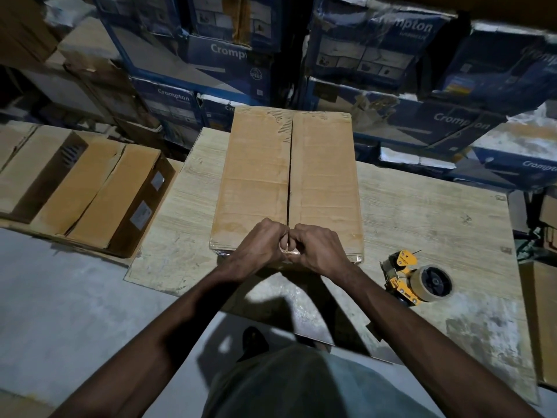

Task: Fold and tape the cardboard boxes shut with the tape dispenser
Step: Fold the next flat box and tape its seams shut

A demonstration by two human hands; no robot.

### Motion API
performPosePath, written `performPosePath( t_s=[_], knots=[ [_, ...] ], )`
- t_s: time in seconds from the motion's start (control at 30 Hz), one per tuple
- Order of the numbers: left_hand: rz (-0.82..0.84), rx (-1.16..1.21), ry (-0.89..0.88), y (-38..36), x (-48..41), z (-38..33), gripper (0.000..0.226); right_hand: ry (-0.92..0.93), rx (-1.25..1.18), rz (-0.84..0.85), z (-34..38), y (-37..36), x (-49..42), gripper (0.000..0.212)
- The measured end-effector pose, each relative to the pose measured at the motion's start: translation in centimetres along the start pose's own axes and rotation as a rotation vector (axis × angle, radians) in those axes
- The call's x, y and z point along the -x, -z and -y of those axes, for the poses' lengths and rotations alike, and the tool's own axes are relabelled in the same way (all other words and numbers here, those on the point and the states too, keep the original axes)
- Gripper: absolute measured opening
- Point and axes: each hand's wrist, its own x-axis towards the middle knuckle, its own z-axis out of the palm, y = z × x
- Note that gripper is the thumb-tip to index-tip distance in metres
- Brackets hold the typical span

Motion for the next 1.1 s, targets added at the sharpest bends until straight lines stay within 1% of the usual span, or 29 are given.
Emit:
performPosePath(
  t_s=[0.07,0.13,0.23,0.37,0.47,0.57,0.67,0.77,0.87,1.0,1.1],
  knots=[
    [0.028,-0.008,0.031,0.1,-0.3,0.1,0.033,-0.003,-0.002,0.023,0.1,0.3,-0.2,0.037],
    [0.028,-0.007,0.039,0.1,-0.2,0.4,0.032,0.002,0.024,0.037,-0.1,0.6,-0.1,0.035],
    [-0.014,-0.028,0.058,0.0,1.2,1.7,0.034,-0.003,0.054,0.022,-1.0,0.7,1.0,0.030],
    [-0.056,-0.039,0.103,1.3,3.1,4.3,0.043,-0.019,0.039,0.033,-3.6,1.4,2.9,0.031],
    [-0.036,-0.154,0.141,3.4,3.6,5.2,0.045,-0.067,0.000,0.007,-5.9,2.3,4.6,0.038],
    [0.004,-0.322,0.215,4.7,3.9,5.6,0.057,-0.128,-0.015,-0.013,-7.5,3.0,5.9,0.042],
    [0.004,-0.464,0.250,5.7,4.5,6.4,0.066,-0.179,0.037,-0.029,-8.7,3.4,6.7,0.054],
    [-0.015,-0.546,0.284,6.5,5.1,7.3,0.073,-0.212,0.100,-0.022,-9.2,3.5,6.9,0.064],
    [-0.033,-0.530,0.294,6.5,5.3,7.9,0.076,-0.187,0.206,-0.016,-9.1,3.2,7.0,0.070],
    [-0.012,-0.455,0.267,6.2,5.3,8.4,0.071,-0.155,0.263,0.011,-8.9,2.9,7.2,0.070],
    [-0.016,-0.262,0.227,6.2,5.6,9.4,0.070,-0.128,0.186,0.046,-9.3,3.5,7.1,0.073]
  ],
)
